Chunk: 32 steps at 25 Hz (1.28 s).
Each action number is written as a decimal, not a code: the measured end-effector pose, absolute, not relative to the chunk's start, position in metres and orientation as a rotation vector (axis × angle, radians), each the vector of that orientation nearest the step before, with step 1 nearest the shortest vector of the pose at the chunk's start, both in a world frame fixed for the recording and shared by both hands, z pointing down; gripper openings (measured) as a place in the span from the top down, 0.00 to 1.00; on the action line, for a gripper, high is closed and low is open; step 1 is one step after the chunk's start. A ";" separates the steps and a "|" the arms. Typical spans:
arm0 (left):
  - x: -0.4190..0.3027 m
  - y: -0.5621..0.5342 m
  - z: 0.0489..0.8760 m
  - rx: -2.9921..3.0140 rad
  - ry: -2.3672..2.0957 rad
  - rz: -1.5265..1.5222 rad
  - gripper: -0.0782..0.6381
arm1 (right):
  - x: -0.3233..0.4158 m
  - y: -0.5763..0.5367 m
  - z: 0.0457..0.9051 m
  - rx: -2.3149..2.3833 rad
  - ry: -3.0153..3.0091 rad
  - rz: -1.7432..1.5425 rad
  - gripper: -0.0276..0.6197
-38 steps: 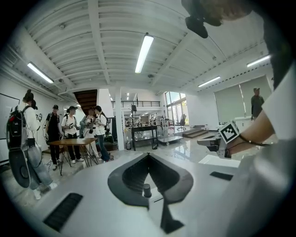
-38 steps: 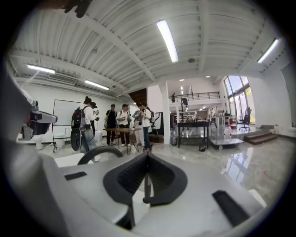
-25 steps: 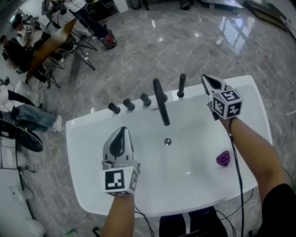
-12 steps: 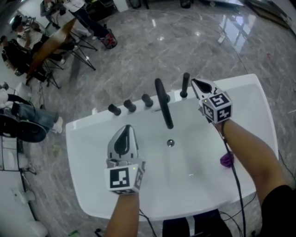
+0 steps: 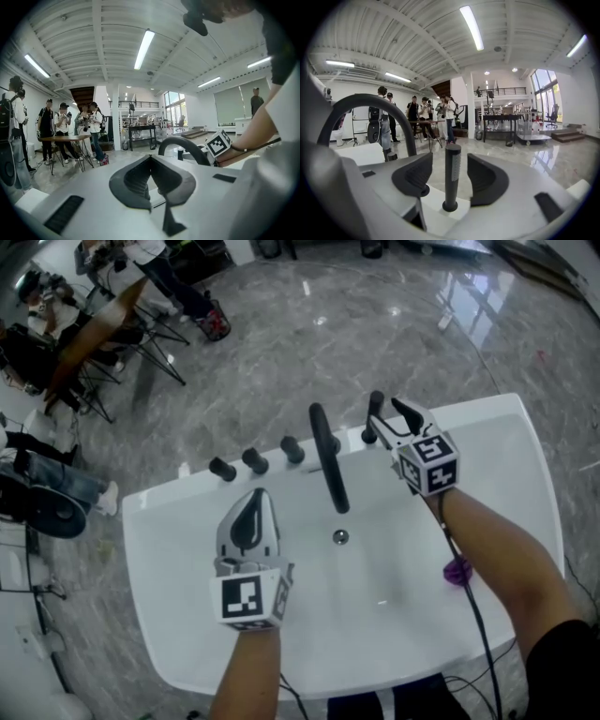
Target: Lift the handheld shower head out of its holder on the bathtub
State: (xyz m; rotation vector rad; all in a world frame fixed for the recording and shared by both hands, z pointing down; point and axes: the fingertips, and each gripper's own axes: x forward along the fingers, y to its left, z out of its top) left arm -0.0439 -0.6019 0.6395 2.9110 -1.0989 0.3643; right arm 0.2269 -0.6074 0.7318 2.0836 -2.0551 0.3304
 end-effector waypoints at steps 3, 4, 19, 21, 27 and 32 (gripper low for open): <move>-0.034 -0.612 0.647 2.917 -1.092 0.348 0.88 | 0.226 -0.611 0.736 2.093 -2.072 0.331 0.62; -0.032 -0.614 0.651 2.910 -1.092 0.348 0.88 | 0.226 -0.613 0.737 2.102 -2.078 0.338 0.62; -0.057 -0.606 0.661 2.882 -1.107 0.370 0.88 | 0.234 -0.633 0.751 2.079 -2.067 0.341 0.62; -0.061 -0.602 0.660 2.884 -1.107 0.396 0.88 | 0.237 -0.634 0.754 2.075 -2.058 0.349 0.64; -0.076 -0.606 0.656 2.879 -1.132 0.389 0.88 | 0.230 -0.643 0.760 2.041 -2.082 0.360 0.72; -0.082 -0.599 0.651 2.842 -1.142 0.369 0.88 | 0.229 -0.640 0.757 2.026 -2.062 0.360 0.73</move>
